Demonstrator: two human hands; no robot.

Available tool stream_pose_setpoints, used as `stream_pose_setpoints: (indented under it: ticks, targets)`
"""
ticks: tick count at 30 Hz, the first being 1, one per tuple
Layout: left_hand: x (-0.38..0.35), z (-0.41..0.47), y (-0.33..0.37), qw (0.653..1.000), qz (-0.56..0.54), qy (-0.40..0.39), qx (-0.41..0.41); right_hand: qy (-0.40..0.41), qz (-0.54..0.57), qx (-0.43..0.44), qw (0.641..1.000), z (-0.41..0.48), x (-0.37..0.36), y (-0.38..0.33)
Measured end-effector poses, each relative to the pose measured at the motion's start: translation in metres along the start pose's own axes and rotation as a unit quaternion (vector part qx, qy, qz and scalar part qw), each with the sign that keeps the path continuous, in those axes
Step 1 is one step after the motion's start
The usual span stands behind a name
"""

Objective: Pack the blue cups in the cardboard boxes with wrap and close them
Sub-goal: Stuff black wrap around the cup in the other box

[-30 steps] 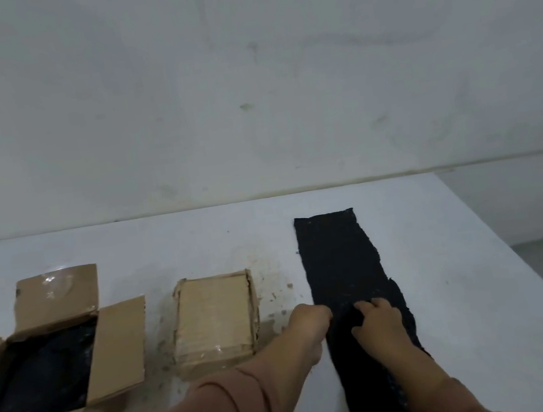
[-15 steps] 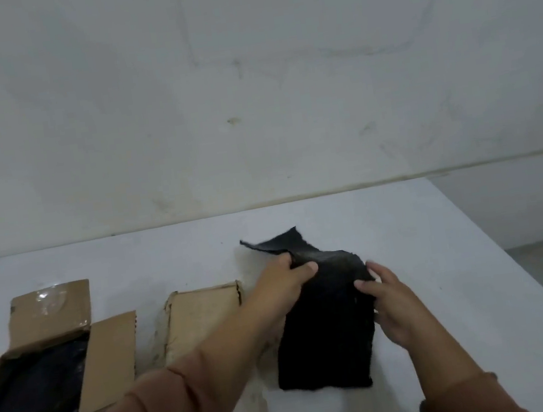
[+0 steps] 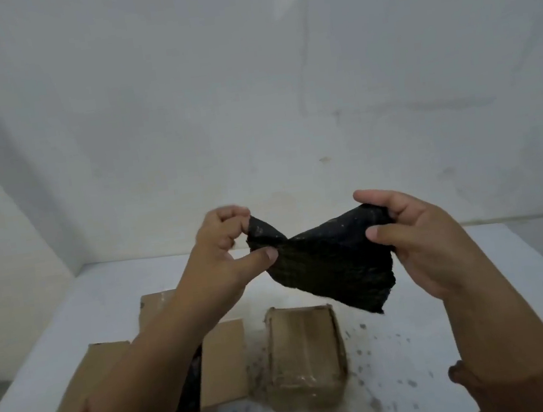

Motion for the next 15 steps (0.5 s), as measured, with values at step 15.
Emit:
stream_pose_setpoints:
  ticks: [15]
  targets:
    - [0.121,-0.018,-0.056,0.971,-0.189,-0.059,0.132,0.031,0.038,0.077,0.996,0.052,-0.158,-0.011]
Point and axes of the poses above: each hand's wrist, its own z-axis towards the middle knuckle, its own x-axis out of the back of the hand, y = z × x, the point moved 3 cm from there along z, towards the middle knuckle, and after that the axes turned 7 degrees about x, right-handed, at the moved point
